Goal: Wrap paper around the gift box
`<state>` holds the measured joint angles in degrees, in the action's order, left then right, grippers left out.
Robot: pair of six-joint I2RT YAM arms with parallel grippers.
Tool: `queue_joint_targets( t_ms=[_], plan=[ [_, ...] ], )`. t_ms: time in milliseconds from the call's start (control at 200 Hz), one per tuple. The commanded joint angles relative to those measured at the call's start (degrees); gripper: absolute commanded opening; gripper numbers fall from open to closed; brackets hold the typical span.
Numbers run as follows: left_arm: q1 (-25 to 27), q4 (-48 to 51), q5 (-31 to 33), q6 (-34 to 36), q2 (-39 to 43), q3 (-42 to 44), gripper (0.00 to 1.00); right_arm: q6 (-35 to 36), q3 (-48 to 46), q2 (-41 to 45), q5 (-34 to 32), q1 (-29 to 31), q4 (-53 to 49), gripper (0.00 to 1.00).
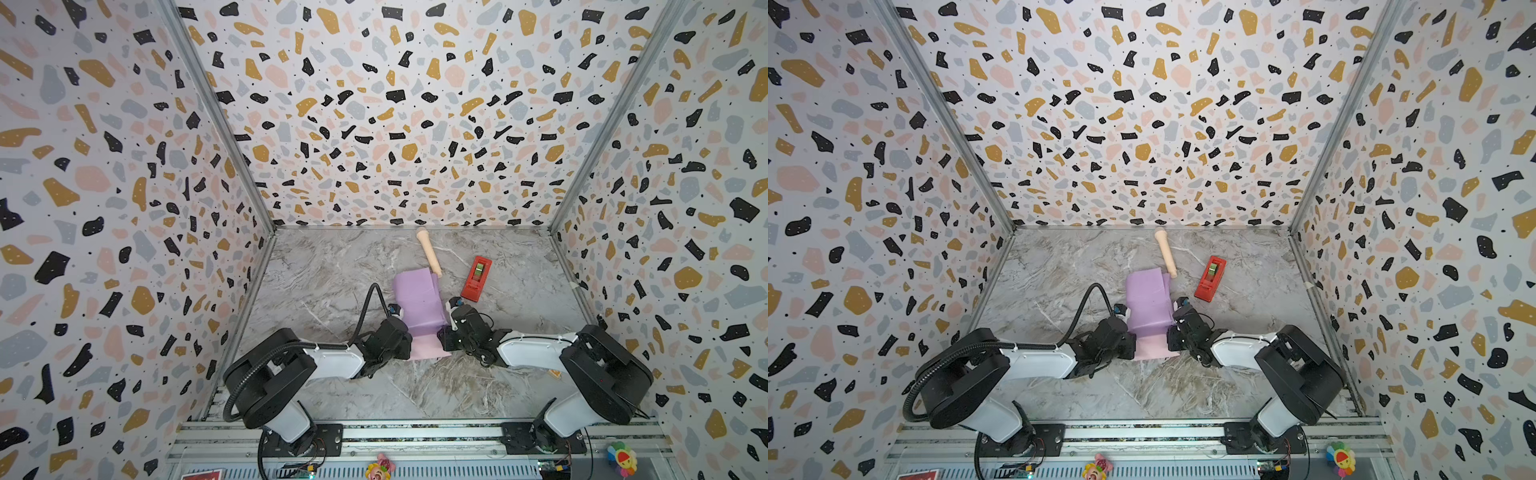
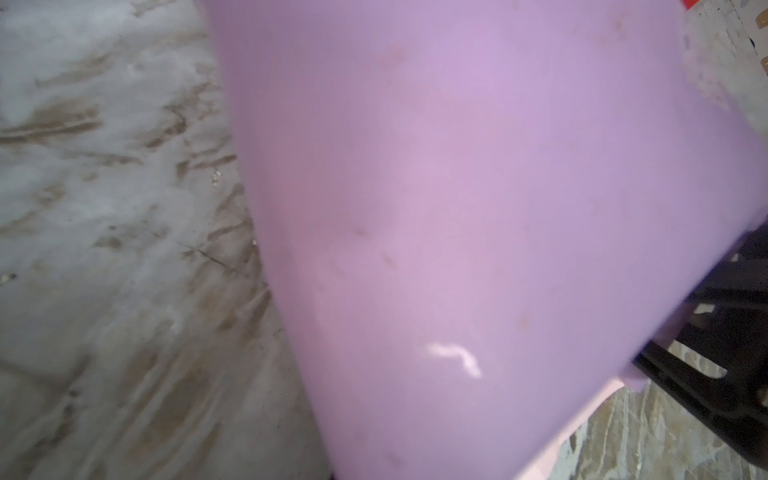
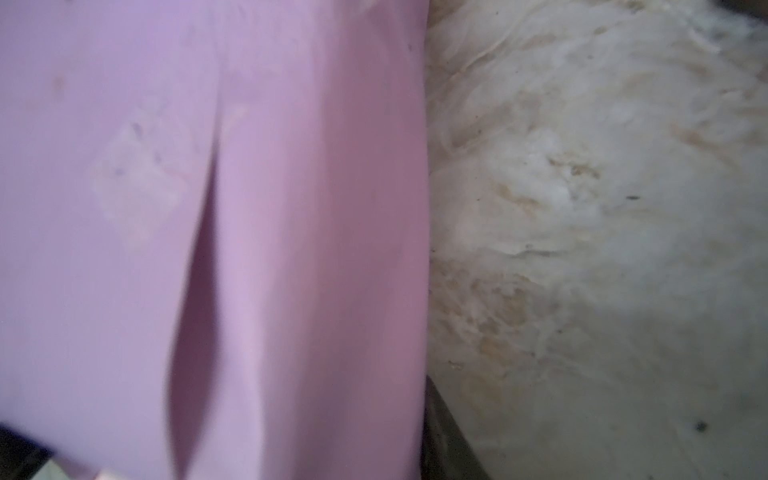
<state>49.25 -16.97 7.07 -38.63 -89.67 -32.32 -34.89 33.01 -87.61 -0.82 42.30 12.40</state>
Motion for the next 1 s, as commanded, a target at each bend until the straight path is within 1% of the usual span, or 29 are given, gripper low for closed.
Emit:
queue_joint_targets(
  t_ms=[0, 75, 390, 546, 601, 671, 811, 896, 991],
  plan=[
    [0.3, 1.1, 1.4, -0.1, -0.3, -1.0, 0.00, -1.3, -2.1, 2.5, 0.0, 0.4, -3.9, 0.36],
    [0.2, 1.3, 1.3, -0.1, -0.4, -1.2, 0.00, -1.5, -2.8, 2.8, -0.1, 0.6, -3.4, 0.35],
    [0.3, 2.0, 1.3, -0.3, 0.4, -1.5, 0.00, -1.1, -1.2, -0.3, 0.0, 0.7, -2.1, 0.11],
    [0.9, 2.2, 1.2, -1.3, 2.1, 0.0, 0.20, -1.3, -0.5, -0.7, -0.3, 0.6, -2.0, 0.05],
    [1.1, 2.2, 1.2, -1.7, 2.6, 0.8, 0.24, -1.4, -0.3, -0.8, -0.3, 0.6, -2.0, 0.05],
    [1.4, 2.2, 1.0, -2.1, 3.0, 1.6, 0.27, -1.5, -0.1, -1.0, -0.2, 0.6, -2.0, 0.05],
    [1.8, 1.8, 0.7, -2.7, 2.2, 2.5, 0.27, -1.4, 0.0, -1.0, -0.1, 0.6, -2.1, 0.05],
    [1.8, 1.9, 1.2, -3.1, 1.9, 2.6, 0.24, -1.2, 0.2, -0.8, -0.1, 0.6, -2.6, 0.07],
    [1.8, 2.0, 2.1, -3.1, 1.7, 2.2, 0.16, -0.6, -0.1, 0.0, -0.3, 0.6, -3.5, 0.15]
  ],
)
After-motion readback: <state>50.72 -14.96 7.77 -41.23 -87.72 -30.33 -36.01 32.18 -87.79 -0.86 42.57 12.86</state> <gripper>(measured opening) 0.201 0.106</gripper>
